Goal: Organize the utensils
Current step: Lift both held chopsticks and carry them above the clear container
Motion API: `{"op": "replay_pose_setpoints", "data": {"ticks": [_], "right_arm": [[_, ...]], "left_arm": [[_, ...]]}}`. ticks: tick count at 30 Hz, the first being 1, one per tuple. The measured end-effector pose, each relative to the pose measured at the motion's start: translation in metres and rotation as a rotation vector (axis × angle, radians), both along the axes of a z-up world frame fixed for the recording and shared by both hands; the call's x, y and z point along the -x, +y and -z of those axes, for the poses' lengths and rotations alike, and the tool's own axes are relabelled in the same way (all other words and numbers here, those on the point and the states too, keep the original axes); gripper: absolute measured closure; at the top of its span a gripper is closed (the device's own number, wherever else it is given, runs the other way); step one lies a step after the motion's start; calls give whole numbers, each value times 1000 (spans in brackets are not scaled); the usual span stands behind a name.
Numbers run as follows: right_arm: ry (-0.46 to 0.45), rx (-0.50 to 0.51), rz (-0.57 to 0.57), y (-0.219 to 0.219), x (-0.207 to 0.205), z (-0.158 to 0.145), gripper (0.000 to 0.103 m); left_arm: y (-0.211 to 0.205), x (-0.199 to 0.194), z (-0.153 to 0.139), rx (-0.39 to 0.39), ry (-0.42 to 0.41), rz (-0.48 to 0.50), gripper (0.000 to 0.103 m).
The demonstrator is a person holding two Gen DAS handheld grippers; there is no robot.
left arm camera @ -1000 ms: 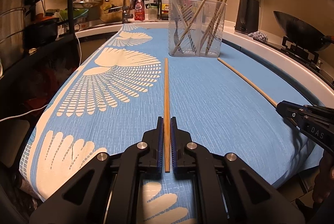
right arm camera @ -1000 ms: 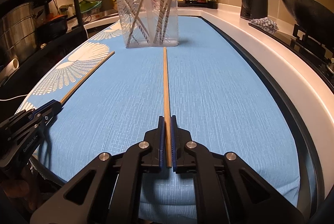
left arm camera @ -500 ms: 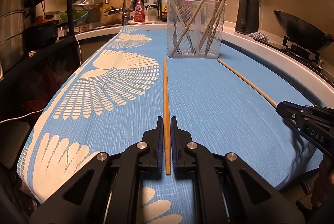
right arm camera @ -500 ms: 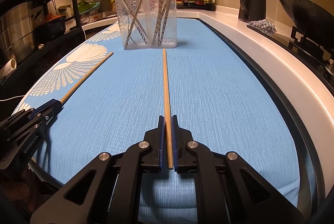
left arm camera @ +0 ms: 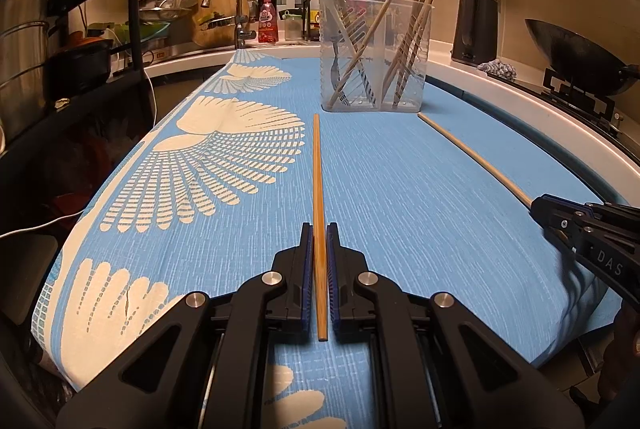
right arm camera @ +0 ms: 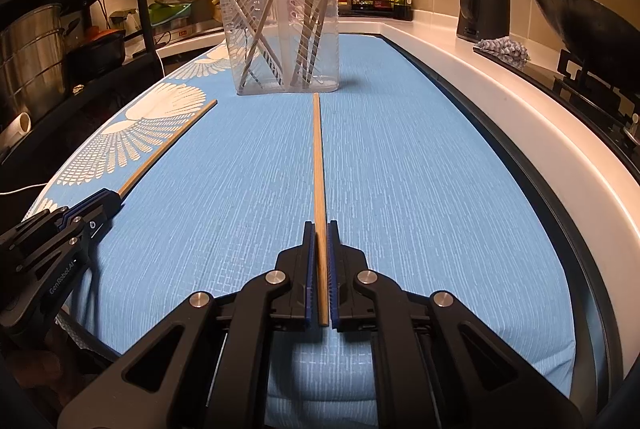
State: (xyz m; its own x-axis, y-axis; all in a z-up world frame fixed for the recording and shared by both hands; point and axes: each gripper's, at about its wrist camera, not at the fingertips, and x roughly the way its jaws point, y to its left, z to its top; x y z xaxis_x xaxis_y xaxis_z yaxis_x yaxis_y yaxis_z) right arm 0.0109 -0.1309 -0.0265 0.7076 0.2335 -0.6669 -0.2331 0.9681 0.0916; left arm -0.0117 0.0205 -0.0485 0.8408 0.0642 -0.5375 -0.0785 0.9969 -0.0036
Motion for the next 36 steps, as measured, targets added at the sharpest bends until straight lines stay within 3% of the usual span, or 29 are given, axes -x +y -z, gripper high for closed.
{"op": "replay_pose_setpoints", "data": {"ticks": [8, 18, 36], "right_arm": [[25, -21, 2, -4, -1, -3, 97], [-21, -49, -7, -10, 8, -26, 97], [-180, -101, -54, -14, 5, -114, 97]], "left_arm": [[2, 0, -1, 9, 8, 10, 96], [15, 6, -16, 23, -21, 0, 96], [34, -1, -112, 32, -150, 89, 96]]}}
